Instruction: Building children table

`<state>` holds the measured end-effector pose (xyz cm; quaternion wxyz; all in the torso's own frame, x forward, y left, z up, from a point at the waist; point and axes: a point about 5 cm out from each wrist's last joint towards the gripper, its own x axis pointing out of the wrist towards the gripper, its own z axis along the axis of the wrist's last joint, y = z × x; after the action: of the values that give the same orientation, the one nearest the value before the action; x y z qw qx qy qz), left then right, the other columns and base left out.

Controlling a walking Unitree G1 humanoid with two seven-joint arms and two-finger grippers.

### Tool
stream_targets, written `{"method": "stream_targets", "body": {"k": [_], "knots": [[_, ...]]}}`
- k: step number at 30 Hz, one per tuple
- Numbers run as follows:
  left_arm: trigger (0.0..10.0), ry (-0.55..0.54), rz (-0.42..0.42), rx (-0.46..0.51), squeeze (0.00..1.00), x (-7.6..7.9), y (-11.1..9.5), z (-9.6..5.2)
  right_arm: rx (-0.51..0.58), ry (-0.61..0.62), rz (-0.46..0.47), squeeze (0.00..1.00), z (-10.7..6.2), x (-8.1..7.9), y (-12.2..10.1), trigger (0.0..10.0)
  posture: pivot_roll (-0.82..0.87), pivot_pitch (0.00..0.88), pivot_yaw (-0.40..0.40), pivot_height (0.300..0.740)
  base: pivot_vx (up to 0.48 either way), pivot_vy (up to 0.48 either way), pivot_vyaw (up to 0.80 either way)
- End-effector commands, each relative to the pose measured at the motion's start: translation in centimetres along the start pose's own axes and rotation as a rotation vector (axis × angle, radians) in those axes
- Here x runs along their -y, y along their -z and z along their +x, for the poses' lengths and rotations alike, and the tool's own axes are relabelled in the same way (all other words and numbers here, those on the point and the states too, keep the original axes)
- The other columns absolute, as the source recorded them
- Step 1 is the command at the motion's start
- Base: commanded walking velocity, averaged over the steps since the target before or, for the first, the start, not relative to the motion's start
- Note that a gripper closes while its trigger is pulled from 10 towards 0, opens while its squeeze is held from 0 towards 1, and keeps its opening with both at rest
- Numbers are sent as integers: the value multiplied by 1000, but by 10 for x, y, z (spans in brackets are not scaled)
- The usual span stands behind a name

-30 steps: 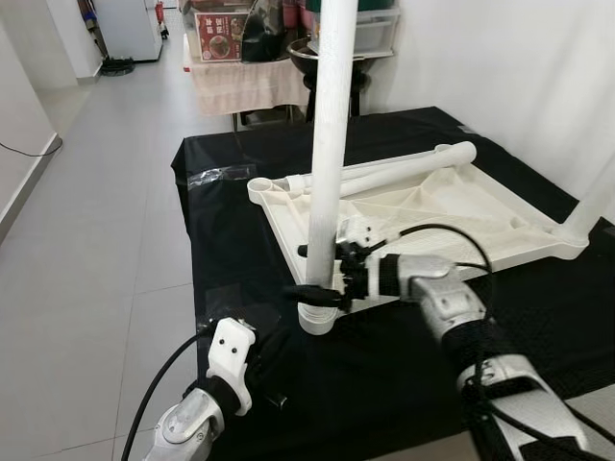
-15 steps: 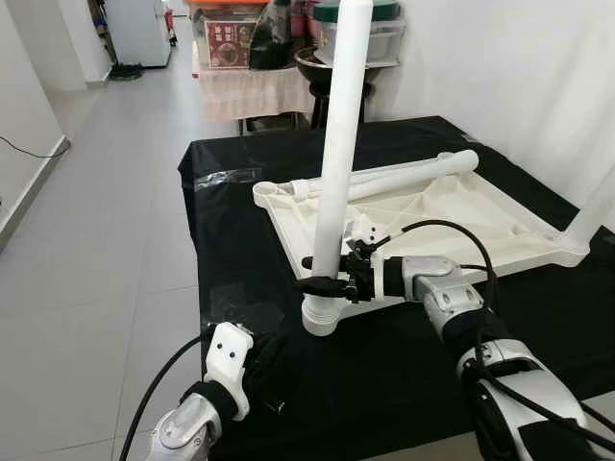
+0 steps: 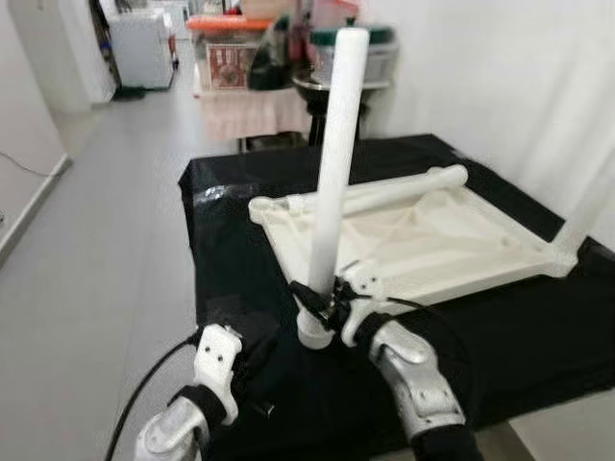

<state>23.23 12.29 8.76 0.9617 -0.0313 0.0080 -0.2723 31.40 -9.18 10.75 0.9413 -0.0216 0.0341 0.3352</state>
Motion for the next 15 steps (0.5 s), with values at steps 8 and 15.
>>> {"method": "stream_targets", "body": {"k": [8,15], "knots": [[10000,-7,-10,-9,0,-5,0,0,-120,-107,-35,94,-1,2,17,10000,-44,0,15,740,0,0,0],[10000,-1,-3,-18,0,-6,1,-1,-29,-336,45,929,-3,10,-12,10000,-15,0,6,740,0,0,0]]}}
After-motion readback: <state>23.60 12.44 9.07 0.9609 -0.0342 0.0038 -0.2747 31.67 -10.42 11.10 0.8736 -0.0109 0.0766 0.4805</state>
